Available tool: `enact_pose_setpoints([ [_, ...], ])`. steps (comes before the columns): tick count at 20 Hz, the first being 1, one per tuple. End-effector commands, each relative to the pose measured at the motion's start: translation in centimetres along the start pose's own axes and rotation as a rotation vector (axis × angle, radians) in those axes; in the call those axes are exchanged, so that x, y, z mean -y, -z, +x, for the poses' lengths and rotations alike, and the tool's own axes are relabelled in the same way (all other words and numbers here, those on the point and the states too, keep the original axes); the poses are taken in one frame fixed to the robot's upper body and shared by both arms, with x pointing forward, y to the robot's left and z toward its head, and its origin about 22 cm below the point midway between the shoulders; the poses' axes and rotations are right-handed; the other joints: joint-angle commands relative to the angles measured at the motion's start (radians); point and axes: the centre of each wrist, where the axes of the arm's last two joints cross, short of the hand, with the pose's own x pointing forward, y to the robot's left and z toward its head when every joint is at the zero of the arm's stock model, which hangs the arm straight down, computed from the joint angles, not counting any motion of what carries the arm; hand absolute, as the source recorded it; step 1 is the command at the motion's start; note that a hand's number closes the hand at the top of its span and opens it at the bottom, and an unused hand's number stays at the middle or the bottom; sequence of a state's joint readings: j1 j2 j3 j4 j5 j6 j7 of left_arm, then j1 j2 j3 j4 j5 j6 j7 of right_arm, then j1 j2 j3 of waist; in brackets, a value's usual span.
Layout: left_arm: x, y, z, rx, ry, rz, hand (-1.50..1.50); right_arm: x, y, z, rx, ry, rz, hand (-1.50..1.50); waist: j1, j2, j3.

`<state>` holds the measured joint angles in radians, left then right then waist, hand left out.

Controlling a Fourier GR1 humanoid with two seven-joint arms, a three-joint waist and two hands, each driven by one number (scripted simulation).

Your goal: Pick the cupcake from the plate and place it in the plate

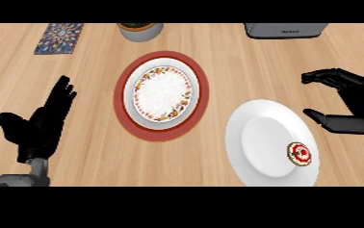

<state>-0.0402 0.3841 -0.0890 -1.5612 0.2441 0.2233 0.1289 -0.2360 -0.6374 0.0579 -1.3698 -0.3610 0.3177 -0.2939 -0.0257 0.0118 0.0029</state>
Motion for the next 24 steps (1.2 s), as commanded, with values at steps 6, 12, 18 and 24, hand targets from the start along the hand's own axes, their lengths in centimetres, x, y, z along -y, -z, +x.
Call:
enact_pose_setpoints([
  [6,2.9,1.2,-0.9,-0.037,0.03,-0.101,0.0,4.1,-7.9,-5.5,0.011,-0.143,0.292,-1.5,0.038,0.001,0.002],
  [12,1.1,3.4,-0.8,-0.046,0.026,-0.065,0.0,6.8,-9.9,-5.1,-0.04,-0.311,0.396,-1.5,0.027,-0.007,-0.002],
  [18,1.5,2.8,-0.7,-0.042,0.034,-0.066,0.0,6.7,-7.7,-4.6,-0.098,-0.397,0.476,-1.5,0.034,-0.01,-0.002],
  [24,2.8,2.9,-0.8,-0.038,0.041,-0.075,0.0,3.8,-6.0,-3.6,-0.164,-0.51,0.608,-1.5,0.026,-0.012,-0.003],
])
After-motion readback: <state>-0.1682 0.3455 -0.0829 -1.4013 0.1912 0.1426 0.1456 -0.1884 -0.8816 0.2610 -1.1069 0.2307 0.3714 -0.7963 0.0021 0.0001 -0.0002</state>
